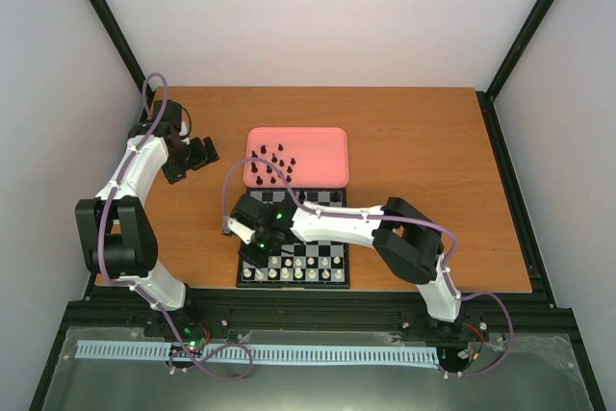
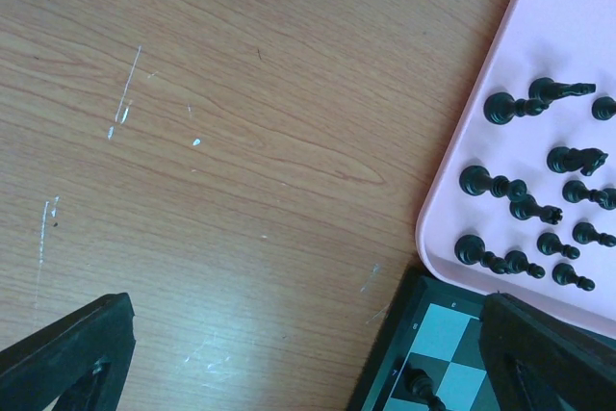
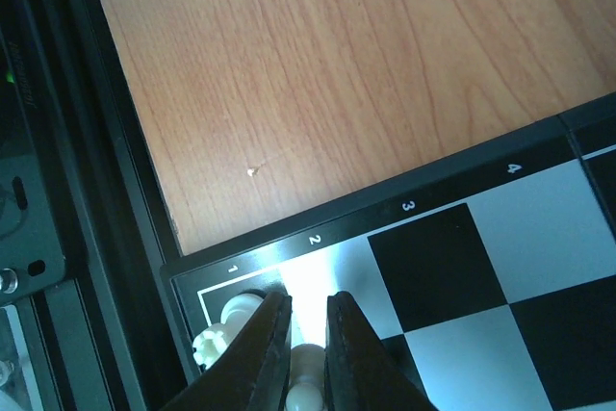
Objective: Set up the chess pieces on the board
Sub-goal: Place the chess piece on the chessboard.
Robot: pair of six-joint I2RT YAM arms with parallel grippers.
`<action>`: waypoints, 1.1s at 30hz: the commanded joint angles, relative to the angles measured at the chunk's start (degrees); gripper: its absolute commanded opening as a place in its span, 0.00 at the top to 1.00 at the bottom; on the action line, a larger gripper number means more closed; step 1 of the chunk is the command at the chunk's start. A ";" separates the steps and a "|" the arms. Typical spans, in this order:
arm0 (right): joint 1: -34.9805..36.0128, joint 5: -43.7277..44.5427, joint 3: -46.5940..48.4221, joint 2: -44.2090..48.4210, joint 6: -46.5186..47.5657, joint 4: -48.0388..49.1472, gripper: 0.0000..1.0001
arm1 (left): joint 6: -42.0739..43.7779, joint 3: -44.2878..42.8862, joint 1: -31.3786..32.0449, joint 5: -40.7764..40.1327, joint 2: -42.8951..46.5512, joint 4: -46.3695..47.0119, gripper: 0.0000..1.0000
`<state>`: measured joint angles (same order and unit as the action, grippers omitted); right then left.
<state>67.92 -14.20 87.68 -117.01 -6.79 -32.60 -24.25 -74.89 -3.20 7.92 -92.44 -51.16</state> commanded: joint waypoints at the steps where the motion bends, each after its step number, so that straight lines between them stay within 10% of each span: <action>1: 0.46 -1.19 1.09 -2.11 1.44 1.15 0.88 | -0.37 -0.58 0.21 -0.45 1.27 -0.35 0.00; 33: 0.20 1.81 4.54 -4.25 4.24 -1.11 0.75 | -0.06 -0.57 0.21 -0.73 1.24 -0.54 0.00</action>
<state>67.92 -13.93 90.41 -121.25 -3.84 -33.56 -24.23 -74.70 -3.20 7.68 -92.44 -51.16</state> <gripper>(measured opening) 0.217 0.999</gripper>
